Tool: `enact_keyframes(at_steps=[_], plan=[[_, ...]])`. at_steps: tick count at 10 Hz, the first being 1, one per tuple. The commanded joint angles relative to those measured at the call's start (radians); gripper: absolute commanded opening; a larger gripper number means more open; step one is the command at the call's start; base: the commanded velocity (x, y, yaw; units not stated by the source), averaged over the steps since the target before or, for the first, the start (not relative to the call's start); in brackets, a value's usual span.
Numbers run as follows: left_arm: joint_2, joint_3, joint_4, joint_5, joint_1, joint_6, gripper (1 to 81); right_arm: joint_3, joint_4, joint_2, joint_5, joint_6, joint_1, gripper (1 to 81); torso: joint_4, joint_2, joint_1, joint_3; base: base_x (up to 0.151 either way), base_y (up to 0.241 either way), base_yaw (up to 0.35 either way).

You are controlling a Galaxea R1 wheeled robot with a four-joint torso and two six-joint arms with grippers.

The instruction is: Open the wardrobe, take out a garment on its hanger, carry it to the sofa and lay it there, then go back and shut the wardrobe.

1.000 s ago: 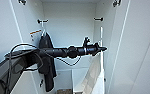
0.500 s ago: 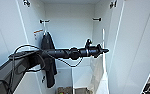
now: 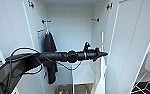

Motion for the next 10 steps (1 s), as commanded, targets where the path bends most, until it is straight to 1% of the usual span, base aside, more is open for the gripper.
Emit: enact_keyframes(at_steps=[1, 3, 6, 10], plan=[[-0.004, 0.032, 0.036, -0.056, -0.166, 0.024, 1.0, 0.010, -0.009, 0.005, -0.033, -0.001, 0.041, 81.1, 0.000, 0.000, 0.000, 0.000, -0.131, 0.000, 0.000], [-0.060, 0.075, 0.048, -0.105, -0.141, 0.024, 1.0, 0.010, -0.009, 0.003, -0.034, -0.001, 0.041, 81.1, 0.000, 0.000, 0.000, 0.000, -0.133, 0.000, 0.000], [-0.118, 0.124, 0.050, -0.107, -0.132, 0.024, 1.0, 0.010, -0.010, 0.006, -0.034, -0.003, 0.047, 81.1, 0.000, 0.000, 0.000, 0.000, -0.133, 0.000, 0.000], [-0.121, 0.130, 0.051, -0.107, -0.115, 0.024, 1.0, 0.010, -0.009, 0.003, -0.034, -0.003, 0.041, 81.1, 0.000, 0.000, 0.000, 0.000, -0.135, 0.000, 0.000]])
